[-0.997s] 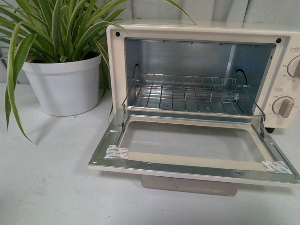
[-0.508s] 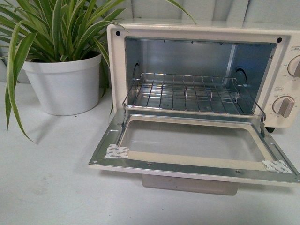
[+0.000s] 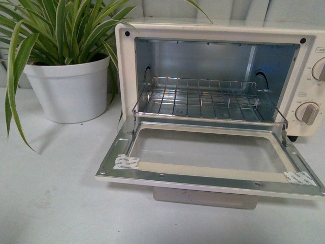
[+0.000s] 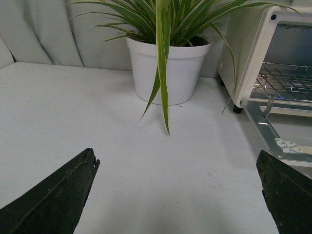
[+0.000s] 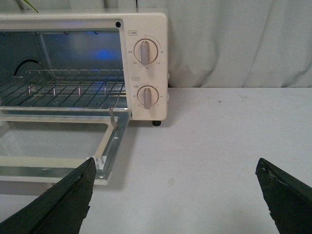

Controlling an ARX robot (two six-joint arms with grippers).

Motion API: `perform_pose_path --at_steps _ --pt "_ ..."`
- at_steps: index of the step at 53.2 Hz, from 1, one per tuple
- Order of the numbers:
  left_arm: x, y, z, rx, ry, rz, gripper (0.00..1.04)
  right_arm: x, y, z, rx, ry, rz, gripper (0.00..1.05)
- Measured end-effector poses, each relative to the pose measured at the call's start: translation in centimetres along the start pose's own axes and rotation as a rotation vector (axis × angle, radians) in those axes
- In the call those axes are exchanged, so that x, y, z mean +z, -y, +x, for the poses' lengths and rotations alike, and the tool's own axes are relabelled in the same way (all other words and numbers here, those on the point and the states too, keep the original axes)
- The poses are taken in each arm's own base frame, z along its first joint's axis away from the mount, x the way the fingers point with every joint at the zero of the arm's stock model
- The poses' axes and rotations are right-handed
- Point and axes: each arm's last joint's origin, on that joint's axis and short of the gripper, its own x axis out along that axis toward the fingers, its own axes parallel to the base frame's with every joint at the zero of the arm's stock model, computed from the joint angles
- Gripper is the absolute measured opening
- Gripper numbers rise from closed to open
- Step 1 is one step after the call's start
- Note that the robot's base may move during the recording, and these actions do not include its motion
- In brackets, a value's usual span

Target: Open oven

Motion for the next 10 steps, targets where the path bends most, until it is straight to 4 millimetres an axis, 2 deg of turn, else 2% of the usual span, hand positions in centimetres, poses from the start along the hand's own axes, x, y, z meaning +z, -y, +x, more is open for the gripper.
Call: perform_pose_path --at_steps 3,10 --pt "0.00 0.00 0.00 0.000 0.000 0.000 0.98 0.00 0.00 0.00 0.000 0.000 -0.001 0.95" --pt "0.00 0.00 0.00 0.000 0.000 0.000 0.98 0.00 0.00 0.00 0.000 0.000 -0.001 0.95"
